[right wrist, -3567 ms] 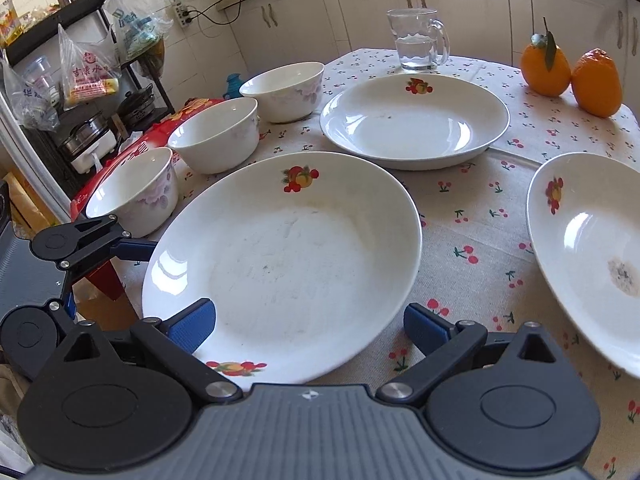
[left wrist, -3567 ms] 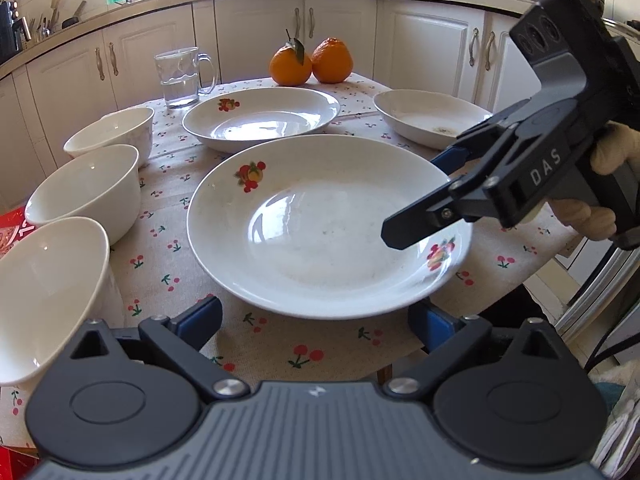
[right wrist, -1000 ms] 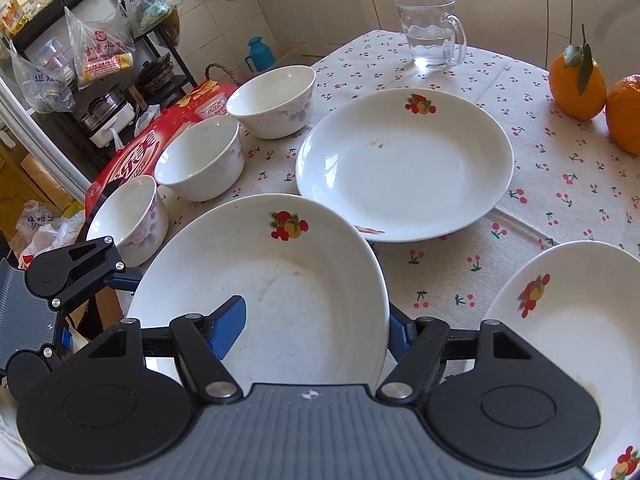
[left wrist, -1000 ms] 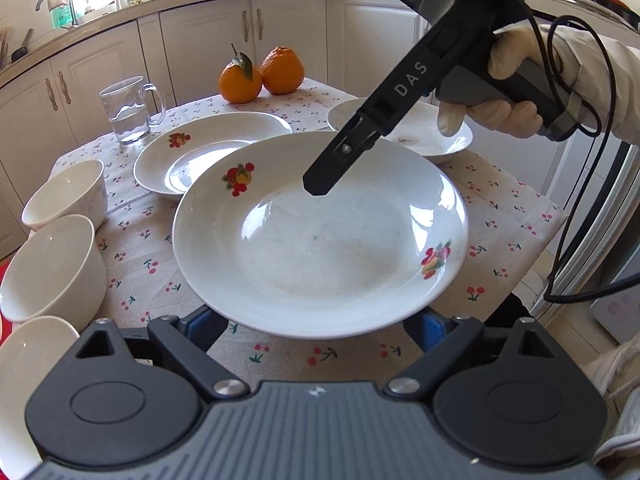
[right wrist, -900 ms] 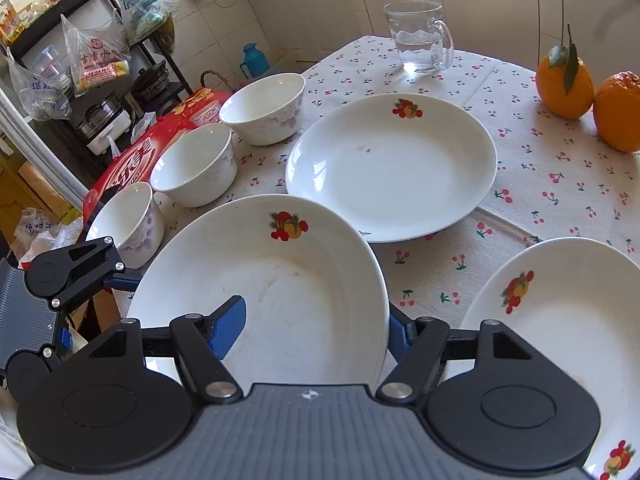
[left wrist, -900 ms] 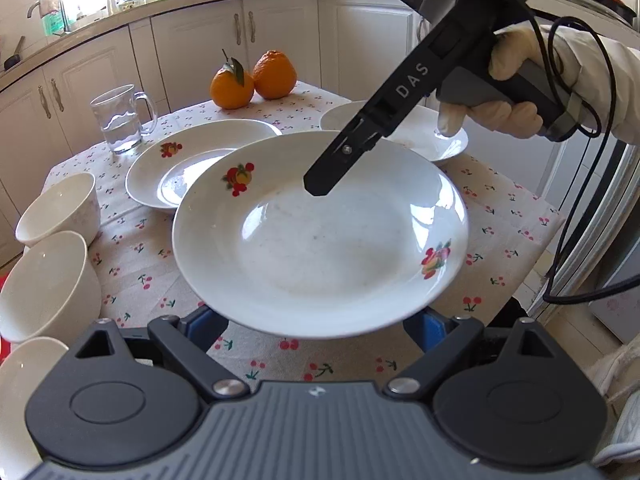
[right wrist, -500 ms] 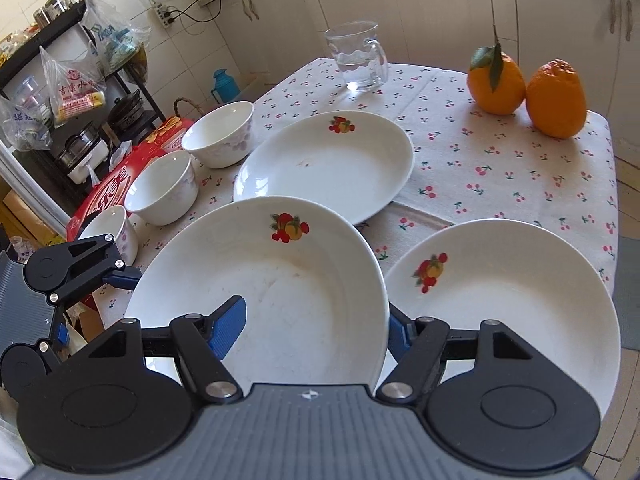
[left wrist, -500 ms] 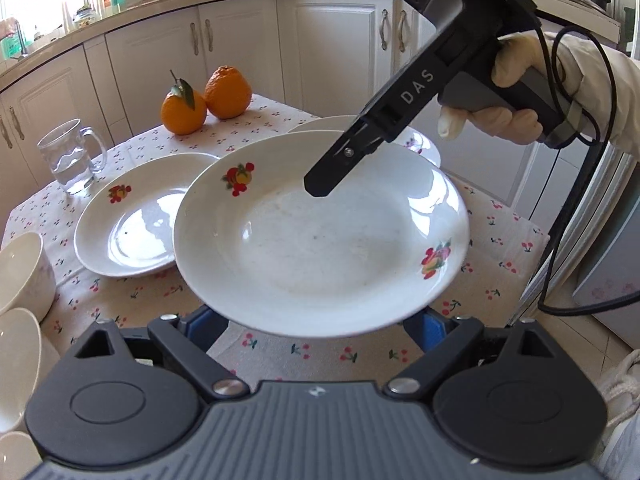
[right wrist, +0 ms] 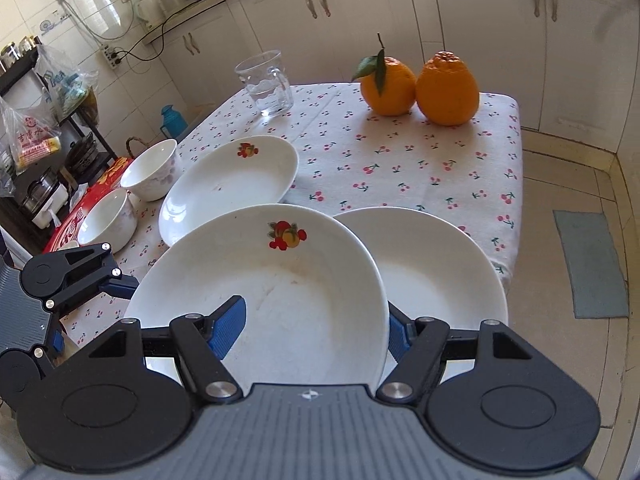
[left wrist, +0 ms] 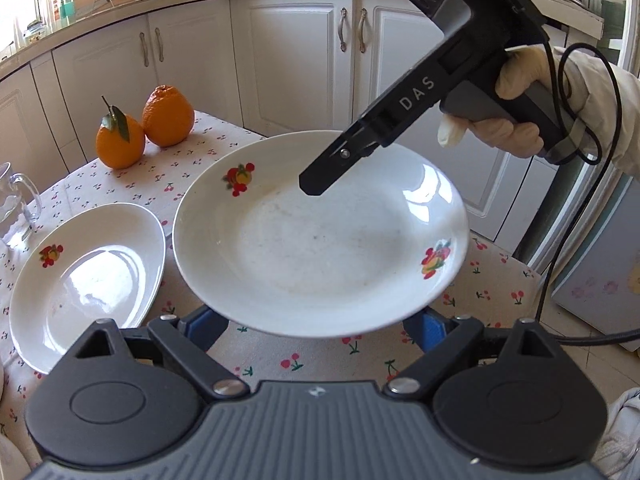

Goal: Organize plates and bowls
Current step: 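Lift the flower plate with the right gripper and carry it toward the stained plate, then lower the flower plate onto the stained plate and open the right gripper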

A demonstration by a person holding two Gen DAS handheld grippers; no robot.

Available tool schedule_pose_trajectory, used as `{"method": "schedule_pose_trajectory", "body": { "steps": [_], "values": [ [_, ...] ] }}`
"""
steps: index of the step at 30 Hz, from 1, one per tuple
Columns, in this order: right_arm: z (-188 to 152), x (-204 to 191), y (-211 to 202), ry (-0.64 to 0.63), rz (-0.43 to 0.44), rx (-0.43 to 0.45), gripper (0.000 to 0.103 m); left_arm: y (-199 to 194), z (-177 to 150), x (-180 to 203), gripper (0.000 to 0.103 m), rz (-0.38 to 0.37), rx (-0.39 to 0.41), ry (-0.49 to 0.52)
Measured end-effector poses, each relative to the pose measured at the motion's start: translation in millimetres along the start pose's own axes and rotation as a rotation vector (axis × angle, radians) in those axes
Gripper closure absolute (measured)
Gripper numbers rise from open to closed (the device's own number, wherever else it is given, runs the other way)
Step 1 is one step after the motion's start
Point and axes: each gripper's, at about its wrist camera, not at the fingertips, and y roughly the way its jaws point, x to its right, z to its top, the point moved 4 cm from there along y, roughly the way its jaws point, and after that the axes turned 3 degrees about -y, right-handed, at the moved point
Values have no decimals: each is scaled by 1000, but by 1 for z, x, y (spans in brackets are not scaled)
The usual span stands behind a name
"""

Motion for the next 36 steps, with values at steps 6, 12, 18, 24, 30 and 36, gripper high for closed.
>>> {"method": "schedule_pose_trajectory", "body": {
  "steps": [6, 12, 18, 24, 30, 36],
  "values": [
    [-3, 17, -1, 30, -18, 14, 27, 13, 6, 2, 10, -6, -8, 6],
    [-6, 28, 1, 54, -26, 19, 27, 19, 9, 4, 10, -7, -13, 9],
    [-7, 35, 2, 65, -33, 24, 27, 23, 12, 5, 10, -7, -8, 14],
    [-9, 40, 3, 78, -48, 19, 27, 30, 15, 4, 10, -5, -5, 11],
    [-13, 44, 1, 89, -61, 16, 27, 35, 17, 1, 10, -2, -10, 8],
    [-20, 47, -3, 105, -77, 10, 27, 40, 19, 0, 10, 12, -8, 24]
  ]
}}
